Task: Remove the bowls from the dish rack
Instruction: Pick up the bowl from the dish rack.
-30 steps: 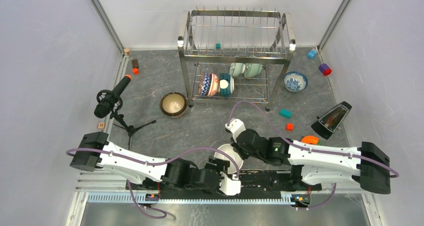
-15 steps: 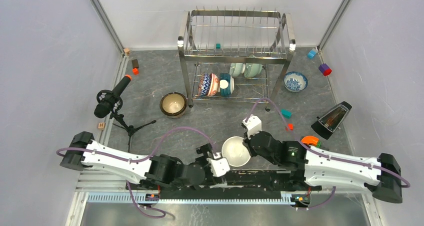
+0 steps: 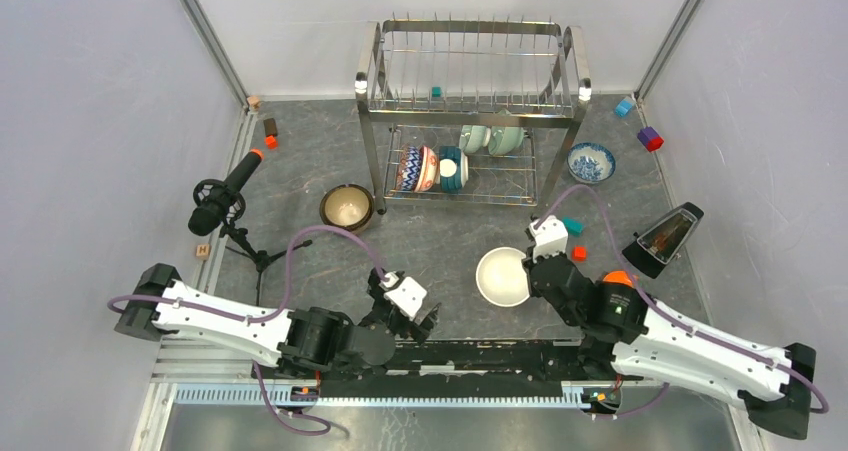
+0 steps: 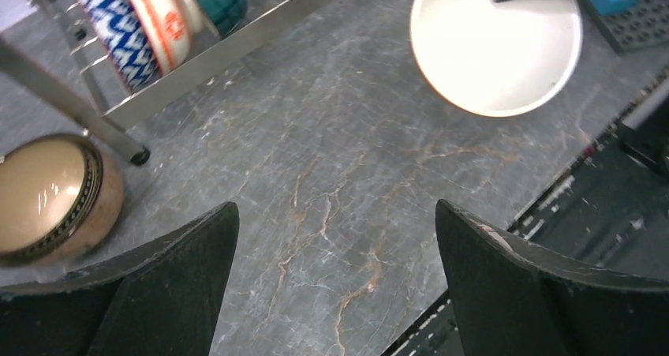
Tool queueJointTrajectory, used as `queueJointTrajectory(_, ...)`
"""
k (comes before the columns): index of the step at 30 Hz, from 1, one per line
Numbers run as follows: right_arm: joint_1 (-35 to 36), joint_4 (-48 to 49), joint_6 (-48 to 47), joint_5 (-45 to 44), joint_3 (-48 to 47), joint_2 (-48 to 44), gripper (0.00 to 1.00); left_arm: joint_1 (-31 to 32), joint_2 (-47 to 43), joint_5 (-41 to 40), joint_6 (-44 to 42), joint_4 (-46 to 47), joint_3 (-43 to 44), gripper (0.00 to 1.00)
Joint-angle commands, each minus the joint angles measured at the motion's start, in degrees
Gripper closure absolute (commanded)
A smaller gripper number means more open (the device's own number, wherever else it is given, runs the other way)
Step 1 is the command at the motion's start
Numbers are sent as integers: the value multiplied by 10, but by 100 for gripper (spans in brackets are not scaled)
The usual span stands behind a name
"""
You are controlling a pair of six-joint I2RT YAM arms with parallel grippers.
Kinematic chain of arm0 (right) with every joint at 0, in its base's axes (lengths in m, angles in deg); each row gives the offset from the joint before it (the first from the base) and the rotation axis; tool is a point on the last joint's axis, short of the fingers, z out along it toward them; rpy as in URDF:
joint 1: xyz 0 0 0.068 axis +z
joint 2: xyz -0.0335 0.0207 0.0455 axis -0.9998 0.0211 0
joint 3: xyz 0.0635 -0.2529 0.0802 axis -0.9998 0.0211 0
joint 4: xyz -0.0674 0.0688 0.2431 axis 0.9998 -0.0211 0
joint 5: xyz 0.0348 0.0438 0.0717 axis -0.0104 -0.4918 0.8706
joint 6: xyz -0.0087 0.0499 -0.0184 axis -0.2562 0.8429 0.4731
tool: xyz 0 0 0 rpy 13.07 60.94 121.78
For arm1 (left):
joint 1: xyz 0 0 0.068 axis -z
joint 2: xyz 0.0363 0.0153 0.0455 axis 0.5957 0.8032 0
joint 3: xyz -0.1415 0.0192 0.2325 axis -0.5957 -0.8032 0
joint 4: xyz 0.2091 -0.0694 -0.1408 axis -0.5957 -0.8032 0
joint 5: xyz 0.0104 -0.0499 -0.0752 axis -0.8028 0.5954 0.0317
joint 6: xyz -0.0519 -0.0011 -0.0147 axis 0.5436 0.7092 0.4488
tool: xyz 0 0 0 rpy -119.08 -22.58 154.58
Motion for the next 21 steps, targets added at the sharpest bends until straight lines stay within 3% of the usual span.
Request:
queueJointTrajectory(1, -56, 48, -32, 27, 6, 39, 100, 0, -12, -108, 117, 55, -42, 0)
queueJointTrajectory(6, -149, 113, -53, 98, 26, 71, 100, -7, -10, -130, 258, -23, -45, 0)
queueJointTrajectory(15, -295, 146, -30, 165, 62, 60, 100, -9, -7, -120, 405, -148, -42, 0)
queueJointTrajectory(21, -333, 165, -21, 245, 84, 30, 100, -9, -31, -123, 515, -273, -33, 0)
